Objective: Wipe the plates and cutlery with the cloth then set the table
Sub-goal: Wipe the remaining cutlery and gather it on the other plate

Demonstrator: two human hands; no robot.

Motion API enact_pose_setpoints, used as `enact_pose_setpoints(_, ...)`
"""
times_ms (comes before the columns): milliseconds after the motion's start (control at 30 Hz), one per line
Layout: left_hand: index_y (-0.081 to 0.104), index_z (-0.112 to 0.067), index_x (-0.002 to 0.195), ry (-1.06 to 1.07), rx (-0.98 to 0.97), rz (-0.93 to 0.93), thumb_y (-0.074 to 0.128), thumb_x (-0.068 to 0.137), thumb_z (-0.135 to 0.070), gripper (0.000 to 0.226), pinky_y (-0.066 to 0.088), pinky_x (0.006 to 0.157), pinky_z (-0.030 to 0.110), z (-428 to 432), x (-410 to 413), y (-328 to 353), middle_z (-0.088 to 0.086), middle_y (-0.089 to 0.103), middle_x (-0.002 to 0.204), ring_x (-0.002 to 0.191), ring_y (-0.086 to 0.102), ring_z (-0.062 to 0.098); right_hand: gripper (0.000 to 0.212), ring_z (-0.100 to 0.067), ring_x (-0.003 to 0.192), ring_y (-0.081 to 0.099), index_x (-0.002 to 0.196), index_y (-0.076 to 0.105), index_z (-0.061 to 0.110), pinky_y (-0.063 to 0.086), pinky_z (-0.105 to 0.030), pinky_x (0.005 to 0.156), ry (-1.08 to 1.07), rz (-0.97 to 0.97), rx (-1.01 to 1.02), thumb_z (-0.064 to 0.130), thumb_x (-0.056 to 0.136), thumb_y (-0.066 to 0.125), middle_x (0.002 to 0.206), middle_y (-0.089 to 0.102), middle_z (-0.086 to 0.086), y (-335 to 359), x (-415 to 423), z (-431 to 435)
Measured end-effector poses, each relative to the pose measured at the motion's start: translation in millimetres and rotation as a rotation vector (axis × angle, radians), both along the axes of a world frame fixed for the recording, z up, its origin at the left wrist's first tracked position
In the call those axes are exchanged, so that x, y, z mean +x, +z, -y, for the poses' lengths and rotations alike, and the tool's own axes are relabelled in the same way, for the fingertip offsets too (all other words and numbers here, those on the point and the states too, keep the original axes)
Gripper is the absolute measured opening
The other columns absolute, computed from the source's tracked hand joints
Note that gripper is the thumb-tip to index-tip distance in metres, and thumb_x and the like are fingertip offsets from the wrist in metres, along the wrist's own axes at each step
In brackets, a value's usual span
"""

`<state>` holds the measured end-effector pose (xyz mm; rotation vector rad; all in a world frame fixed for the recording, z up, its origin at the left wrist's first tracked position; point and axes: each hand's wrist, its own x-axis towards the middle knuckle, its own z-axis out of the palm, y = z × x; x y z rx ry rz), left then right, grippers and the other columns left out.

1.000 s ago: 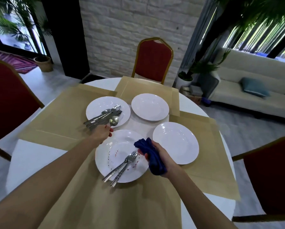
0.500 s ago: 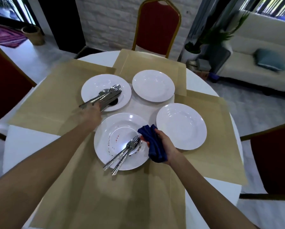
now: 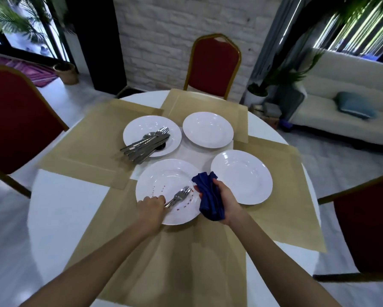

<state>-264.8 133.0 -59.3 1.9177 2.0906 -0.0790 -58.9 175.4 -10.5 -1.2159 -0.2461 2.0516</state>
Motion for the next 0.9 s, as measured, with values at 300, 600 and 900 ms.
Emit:
enact_pose_setpoints(300,0.062,-0.006,0.107,0.202,0.097,0.289,0.051,0.095,-0.026,0.025,0.047,0.082,0.037,5,-14,10,0.016,0.06,0.108,0.1,0.059,0.032,0.038,-0.02,0.072,0.063,0.11,0.065,0.004,0.054,-0.03,0.067,-0.035,0.107,-0.029,0.038,0.096,0.054,0.093,0.07,-0.012,4,2,24)
enact_pose_setpoints(600,0.055,-0.004,0.112,0.252,0.138,0.299,0.046,0.098,-0.021,0.025,0.043,0.084,0.038,18,-21,28,0.017,0.055,0.114,0.105,0.056,0.033,0.032,-0.024,0.083,0.065,0.119,0.063,0.019,0.052,-0.032,0.067,0.005,0.435,0.119,0.036,0.092,0.06,0.112,0.068,-0.013,18,-18,29)
enact_pose_setpoints(900,0.055,-0.014,0.09,0.372,0.103,0.888,0.057,0.093,-0.022,0.009,0.042,0.065,0.028,14,-7,70,0.005,0.07,0.092,0.08,0.062,0.021,0.019,-0.017,0.088,0.068,0.11,0.064,0.03,0.055,-0.032,0.077,0.034,0.777,0.67,0.025,0.093,0.058,0.102,0.071,0.005,45,-27,32)
